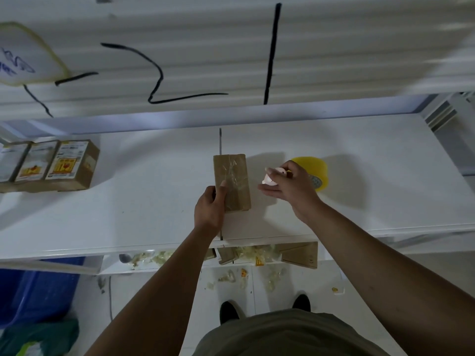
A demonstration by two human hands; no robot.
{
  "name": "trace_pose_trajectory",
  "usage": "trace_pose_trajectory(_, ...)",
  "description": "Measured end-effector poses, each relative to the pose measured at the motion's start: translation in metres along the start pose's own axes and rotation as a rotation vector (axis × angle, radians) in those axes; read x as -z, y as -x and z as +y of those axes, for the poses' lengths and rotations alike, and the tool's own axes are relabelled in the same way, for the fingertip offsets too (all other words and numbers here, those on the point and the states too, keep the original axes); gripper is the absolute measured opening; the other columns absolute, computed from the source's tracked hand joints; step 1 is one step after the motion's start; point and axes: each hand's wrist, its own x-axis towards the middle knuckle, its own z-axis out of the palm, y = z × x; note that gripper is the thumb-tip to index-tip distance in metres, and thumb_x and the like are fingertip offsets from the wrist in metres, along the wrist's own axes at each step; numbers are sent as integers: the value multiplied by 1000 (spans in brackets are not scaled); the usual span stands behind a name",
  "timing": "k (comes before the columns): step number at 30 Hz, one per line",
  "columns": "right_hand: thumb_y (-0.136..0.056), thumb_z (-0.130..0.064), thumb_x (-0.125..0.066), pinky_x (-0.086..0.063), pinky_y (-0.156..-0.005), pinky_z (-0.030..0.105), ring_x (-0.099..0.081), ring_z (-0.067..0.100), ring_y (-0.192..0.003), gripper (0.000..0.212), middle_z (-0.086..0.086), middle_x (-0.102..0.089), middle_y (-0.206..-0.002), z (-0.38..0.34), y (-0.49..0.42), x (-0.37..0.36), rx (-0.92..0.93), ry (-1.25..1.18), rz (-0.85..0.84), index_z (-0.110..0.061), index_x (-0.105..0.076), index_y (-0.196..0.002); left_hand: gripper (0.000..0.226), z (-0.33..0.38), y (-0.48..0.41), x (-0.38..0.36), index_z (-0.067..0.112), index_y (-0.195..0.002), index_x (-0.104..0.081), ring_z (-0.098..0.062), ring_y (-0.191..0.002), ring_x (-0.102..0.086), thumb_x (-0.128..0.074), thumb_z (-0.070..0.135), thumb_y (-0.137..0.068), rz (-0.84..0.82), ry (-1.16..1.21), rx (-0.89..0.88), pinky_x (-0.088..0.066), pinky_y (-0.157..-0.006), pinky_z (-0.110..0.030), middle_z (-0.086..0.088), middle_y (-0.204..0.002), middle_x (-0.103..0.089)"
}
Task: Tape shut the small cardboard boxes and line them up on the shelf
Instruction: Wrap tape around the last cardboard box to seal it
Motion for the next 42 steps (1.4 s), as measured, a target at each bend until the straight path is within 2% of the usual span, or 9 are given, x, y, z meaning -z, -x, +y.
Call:
trace_pose_trajectory(4, -103, -38, -66, -56, -47, 25, -71, 10, -50, 38, 11, -67, -81, 15, -4, -4, 164, 398, 134, -9, -48, -86, 62, -1, 0, 2, 29, -84, -57, -12, -75, -57, -36, 87, -85, -6, 33, 5, -43, -66, -31, 7, -81, -62)
trace_pose_trajectory(7, -102, -46, -65, -44, -33, 24, -59, 13, -40, 35, 9, -63, -71, 19, -6, -11, 222, 547, 188, -17, -54, -86, 57, -2, 0, 3, 28, -83, -56, -12, -74, -55, -38, 82, -90, -6, 36, 1, -42, -65, -30, 7, -80, -60)
trace_pose_trajectory(11, -104, -27, -63, -51, -40, 29, -67, 21, -42, 19, 13, -75, -87, 22, -8, -17, 172, 455, 164, -18, -50, -92, 51, -3, 0, 2, 28, -85, -57, -11, -74, -57, -40, 75, -97, -8, 25, 2, -41, -64, -29, 7, -82, -62)
trace_pose_trajectory(17, -98, -17, -60, -58, -47, 40, -72, 28, -47, 18, 14, -71, -71, 45, 7, -3, 71, 877, -140, -15, -50, -84, 63, 1, -3, 4, 21, -91, -59, -17, -79, -59, -35, 79, -94, 13, 32, 31, -45, -67, -34, 3, -87, -64)
trace_pose_trajectory(24, -94, -65, -59, -48, -75, 37, -70, 37, -100, 44, 9, -71, -105, 47, 13, 20, 96, 1450, 65, -23, -52, -103, 56, 5, 2, 10, 20, -93, -59, -16, -78, -56, -43, 74, -99, -32, 93, 57, -46, -71, -34, 5, -85, -60)
trace_pose_trajectory(28, -99, -47, -64, -43, -57, 30, -67, 18, -67, 25, -3, -64, -68, 28, 14, 9, 396, 1015, 103, -24, -53, -101, 54, 9, 12, 22, 13, -107, -63, -15, -87, -61, -49, 65, -104, -52, 261, 67, -51, -76, -29, 1, -95, -64)
trace_pose_trajectory(31, -105, -48, -56, -48, -60, 31, -63, 14, -75, 23, -3, -65, -89, 10, 14, -13, 526, 855, 70, -25, -57, -109, 58, 17, 26, 26, 11, -108, -65, -18, -91, -64, -51, 66, -102, -75, 341, 26, -57, -82, -39, -14, -99, -67)
trace_pose_trajectory(34, -109, -42, -51, -52, -65, 38, -62, 21, -81, 26, 2, -65, -101, 6, 18, -31, 544, 844, 3, -17, -59, -111, 66, 28, 43, 31, 8, -112, -65, -30, -97, -69, -52, 71, -96, -103, 409, -6, -57, -95, -54, -24, -113, -66)
trace_pose_trajectory(42, -111, -27, -49, -39, -62, 34, -48, 11, -60, 40, -11, -53, -61, 18, 47, -56, 350, 394, 87, -22, -47, -72, 54, 39, 69, 47, 17, -123, -69, -24, -112, -74, -53, 63, -100, -199, 529, -6, -61, -99, -43, -9, -119, -76)
